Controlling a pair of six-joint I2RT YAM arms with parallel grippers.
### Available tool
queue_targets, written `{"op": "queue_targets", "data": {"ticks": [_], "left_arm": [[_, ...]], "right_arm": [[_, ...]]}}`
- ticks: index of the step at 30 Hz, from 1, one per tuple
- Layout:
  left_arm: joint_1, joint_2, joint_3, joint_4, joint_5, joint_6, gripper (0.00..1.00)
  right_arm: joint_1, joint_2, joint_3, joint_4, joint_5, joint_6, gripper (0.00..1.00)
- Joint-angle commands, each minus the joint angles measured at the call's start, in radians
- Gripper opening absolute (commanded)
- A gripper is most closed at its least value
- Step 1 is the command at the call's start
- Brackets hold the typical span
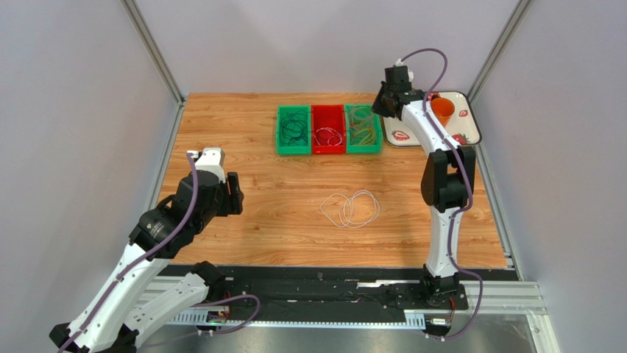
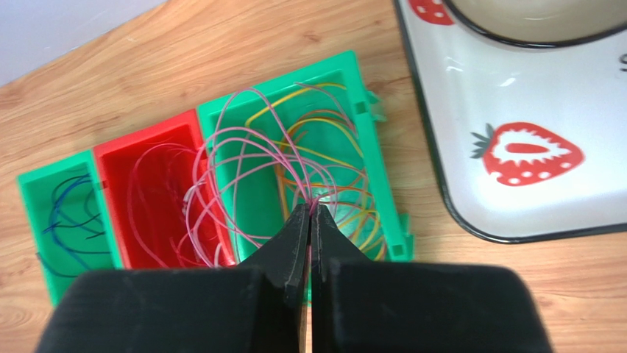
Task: Untangle the cables
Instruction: Place the cable in the bin.
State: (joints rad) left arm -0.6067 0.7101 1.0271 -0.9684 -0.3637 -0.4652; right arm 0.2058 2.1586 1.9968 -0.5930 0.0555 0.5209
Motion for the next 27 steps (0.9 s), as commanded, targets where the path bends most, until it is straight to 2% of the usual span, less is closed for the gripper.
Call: {"op": "queue_targets", "data": {"ticks": [1,8,15,27], "left_arm": [[0.005,0.002,-0.002,0.027,0.006,0.016,0.66],[0.005,0.003,-0.001,0.028,0.009,0.016,0.66],[0.005,0.002,-0.001,0.027,0.008,0.014,0.66],[0.007,0.002,-0.002,0.027,0.008,0.014,0.66]], "right_arm": [[0.006,-0.039,-0.004,0.018,0.078,-0.038,0.0],[0.021,0.004,0.045,-0.034,0.145,-0.052,0.0],[0.052,0.079,0.117,-0.05,0.148,-0.045,0.0],[0.055,0.171,0.142,-0.053,0.152,-0.038,0.0]]}}
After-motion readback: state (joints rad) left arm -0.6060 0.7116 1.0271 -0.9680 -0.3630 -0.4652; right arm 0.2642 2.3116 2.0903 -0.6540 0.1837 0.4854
